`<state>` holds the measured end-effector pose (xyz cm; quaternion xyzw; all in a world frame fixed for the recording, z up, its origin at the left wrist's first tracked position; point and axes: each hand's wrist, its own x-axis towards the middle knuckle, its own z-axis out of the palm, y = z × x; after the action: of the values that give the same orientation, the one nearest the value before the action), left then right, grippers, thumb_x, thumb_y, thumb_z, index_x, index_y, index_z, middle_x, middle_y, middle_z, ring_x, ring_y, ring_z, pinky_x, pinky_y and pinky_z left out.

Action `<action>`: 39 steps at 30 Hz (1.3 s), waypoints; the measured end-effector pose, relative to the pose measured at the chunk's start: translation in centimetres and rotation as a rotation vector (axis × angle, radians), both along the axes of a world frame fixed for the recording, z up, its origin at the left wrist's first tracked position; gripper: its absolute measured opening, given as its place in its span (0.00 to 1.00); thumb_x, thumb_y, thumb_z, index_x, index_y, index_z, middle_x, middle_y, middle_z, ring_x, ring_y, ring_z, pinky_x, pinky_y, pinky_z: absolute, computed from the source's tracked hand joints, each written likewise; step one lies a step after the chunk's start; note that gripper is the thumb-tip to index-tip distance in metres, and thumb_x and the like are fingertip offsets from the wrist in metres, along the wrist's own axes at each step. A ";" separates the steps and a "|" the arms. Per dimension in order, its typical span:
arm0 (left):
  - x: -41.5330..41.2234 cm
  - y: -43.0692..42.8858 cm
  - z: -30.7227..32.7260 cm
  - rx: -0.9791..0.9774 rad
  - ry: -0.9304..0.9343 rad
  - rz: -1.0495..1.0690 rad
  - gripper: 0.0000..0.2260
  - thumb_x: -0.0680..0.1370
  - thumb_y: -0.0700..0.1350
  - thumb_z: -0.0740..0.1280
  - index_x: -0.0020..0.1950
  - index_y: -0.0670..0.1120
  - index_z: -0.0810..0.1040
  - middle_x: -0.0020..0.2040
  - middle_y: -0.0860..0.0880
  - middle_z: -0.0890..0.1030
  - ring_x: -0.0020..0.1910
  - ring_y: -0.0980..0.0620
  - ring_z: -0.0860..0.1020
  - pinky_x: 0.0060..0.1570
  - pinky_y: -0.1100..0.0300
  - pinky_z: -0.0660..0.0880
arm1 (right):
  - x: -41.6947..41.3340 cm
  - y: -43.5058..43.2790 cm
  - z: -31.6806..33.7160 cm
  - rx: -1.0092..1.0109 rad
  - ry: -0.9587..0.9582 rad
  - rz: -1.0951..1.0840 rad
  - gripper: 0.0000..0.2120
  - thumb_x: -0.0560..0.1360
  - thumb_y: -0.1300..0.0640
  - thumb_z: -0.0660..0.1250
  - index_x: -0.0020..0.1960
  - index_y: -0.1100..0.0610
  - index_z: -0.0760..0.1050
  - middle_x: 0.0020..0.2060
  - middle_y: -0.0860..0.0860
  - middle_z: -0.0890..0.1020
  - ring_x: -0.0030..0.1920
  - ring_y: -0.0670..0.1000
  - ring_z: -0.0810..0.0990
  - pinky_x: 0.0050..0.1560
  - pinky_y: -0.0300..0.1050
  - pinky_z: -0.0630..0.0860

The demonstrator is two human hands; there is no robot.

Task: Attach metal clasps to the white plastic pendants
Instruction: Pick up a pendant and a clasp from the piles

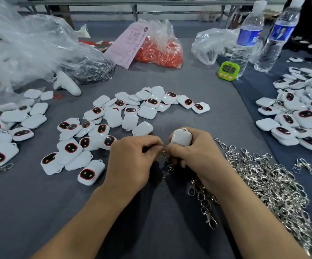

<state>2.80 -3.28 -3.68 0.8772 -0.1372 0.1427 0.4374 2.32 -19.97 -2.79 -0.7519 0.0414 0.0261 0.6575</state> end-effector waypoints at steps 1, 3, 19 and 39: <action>0.1 0.0 0.1 0.010 -0.015 0.024 0.04 0.74 0.46 0.75 0.42 0.56 0.83 0.31 0.58 0.81 0.31 0.56 0.77 0.34 0.66 0.72 | 0.0 0.0 0.0 -0.019 0.001 -0.003 0.07 0.69 0.66 0.75 0.42 0.58 0.79 0.29 0.54 0.80 0.28 0.50 0.76 0.26 0.40 0.71; 0.4 0.0 0.2 -0.060 0.028 0.034 0.04 0.75 0.46 0.75 0.43 0.55 0.83 0.33 0.58 0.82 0.32 0.55 0.80 0.36 0.63 0.75 | -0.1 0.3 -0.2 -0.078 -0.011 -0.005 0.07 0.69 0.64 0.76 0.44 0.56 0.80 0.29 0.51 0.80 0.28 0.49 0.76 0.28 0.42 0.72; 0.1 -0.8 0.6 -0.188 0.191 -0.056 0.11 0.73 0.37 0.74 0.43 0.54 0.86 0.37 0.60 0.86 0.38 0.61 0.84 0.41 0.66 0.79 | -1.1 0.4 0.7 -0.405 -0.247 -0.186 0.08 0.68 0.60 0.75 0.35 0.48 0.83 0.26 0.44 0.81 0.28 0.42 0.79 0.28 0.31 0.71; -0.1 -0.9 1.2 -0.330 0.226 -0.038 0.08 0.72 0.39 0.77 0.40 0.53 0.87 0.36 0.57 0.86 0.37 0.60 0.84 0.39 0.70 0.77 | -1.2 0.1 0.9 -0.353 -0.313 -0.174 0.10 0.71 0.62 0.74 0.35 0.48 0.83 0.25 0.46 0.80 0.27 0.44 0.78 0.28 0.34 0.73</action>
<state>2.72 -4.21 -2.46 0.8013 -0.0784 0.0556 0.5905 1.13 -19.86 -1.86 -0.8434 0.0076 -0.1550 0.5143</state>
